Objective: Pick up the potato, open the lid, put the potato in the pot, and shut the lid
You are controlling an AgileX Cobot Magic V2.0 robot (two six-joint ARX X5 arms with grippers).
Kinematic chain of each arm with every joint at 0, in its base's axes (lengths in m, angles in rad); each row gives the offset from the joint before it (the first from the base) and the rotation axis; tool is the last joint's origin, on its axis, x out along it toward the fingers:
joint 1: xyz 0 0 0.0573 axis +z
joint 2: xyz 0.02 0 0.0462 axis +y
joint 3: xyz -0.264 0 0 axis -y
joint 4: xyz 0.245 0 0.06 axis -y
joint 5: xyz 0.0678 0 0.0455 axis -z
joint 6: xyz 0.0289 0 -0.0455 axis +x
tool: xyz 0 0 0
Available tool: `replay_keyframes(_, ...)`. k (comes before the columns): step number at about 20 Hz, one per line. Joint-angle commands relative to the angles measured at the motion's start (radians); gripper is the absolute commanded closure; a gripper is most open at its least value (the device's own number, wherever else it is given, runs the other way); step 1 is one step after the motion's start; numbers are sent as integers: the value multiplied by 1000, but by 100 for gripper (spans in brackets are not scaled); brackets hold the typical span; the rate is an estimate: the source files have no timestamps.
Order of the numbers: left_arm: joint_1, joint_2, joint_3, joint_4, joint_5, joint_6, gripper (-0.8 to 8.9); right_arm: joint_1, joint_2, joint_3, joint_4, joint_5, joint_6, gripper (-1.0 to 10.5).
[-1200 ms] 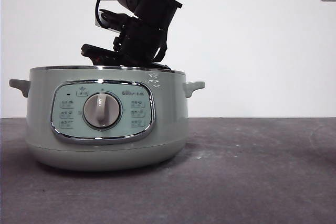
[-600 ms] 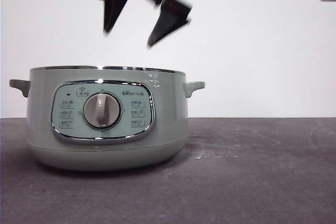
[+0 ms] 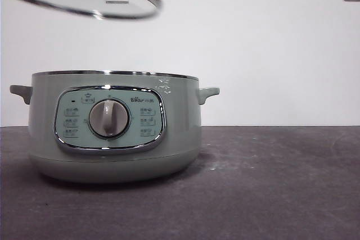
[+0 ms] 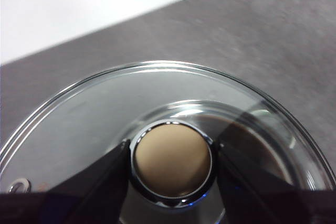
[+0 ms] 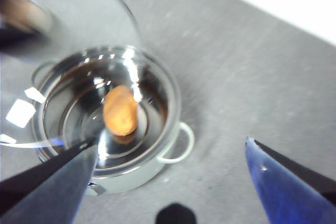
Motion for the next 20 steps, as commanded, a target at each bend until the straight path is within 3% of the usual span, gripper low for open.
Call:
replay_keyframes(1, -2, 73, 18, 86, 45, 4, 822, 1, -47, -4, -9, 10, 7, 475)
replay_keyframes(8, -2, 255, 18, 137, 81, -23, 822, 1, -121, -4, -31, 10, 18, 475)
replay_keyframes(14, -3, 264, 17, 72, 144, -49, 822, 1, -122, -4, -33, 10, 18, 475)
replay_keyframes(20, -3, 264, 18, 18, 145, -48, 822, 1, -122, -4, -33, 10, 18, 475)
